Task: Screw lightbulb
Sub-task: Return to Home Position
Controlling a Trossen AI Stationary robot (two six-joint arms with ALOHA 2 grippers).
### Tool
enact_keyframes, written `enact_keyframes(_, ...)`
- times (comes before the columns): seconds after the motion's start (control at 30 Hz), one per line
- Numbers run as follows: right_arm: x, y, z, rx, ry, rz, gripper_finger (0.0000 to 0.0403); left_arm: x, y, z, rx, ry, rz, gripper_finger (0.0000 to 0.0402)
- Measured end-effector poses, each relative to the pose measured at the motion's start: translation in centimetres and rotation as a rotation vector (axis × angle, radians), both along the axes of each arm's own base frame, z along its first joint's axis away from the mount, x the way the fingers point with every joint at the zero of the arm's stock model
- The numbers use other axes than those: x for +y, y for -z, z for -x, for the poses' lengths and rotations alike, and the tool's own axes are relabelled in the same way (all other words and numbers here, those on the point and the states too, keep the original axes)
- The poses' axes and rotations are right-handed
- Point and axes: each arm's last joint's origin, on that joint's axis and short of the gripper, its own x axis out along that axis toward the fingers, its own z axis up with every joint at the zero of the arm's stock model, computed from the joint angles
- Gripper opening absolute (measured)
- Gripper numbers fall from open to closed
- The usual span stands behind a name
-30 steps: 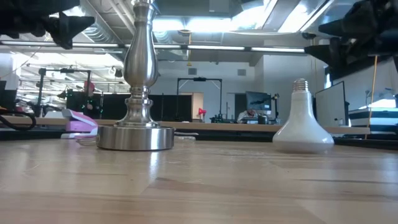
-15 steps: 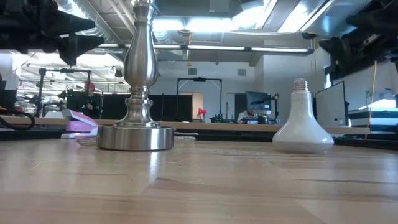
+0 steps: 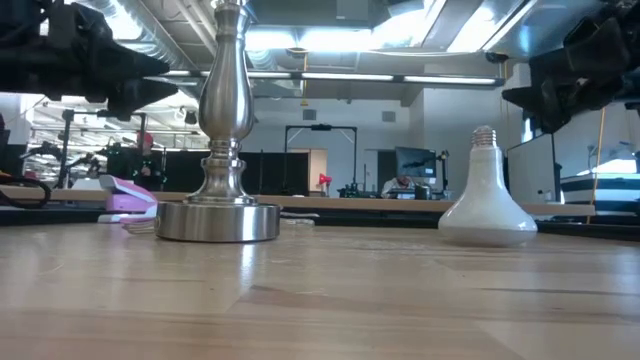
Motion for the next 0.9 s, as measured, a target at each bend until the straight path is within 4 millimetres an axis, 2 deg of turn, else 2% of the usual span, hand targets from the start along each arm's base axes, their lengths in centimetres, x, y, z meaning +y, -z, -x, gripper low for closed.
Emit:
enact_keyframes(0.2,-0.1,0.2,0.0,0.009,0.035,-0.015,0.0292,1.0,0.2,0.1,0.019,0.039,-0.013,0.0253)
enact_keyframes(0.4,-0.5,0.6,-0.3,-0.058,0.163,-0.081,0.0292,1.4,0.2,0.2,0.02,0.085,0.003,0.0253)
enact_keyframes(0.9,-0.3,0.9,-0.3,-0.04,0.093,-0.044,0.0292,1.5,0.5,0.1,0.058,0.06,-0.013,0.0253)
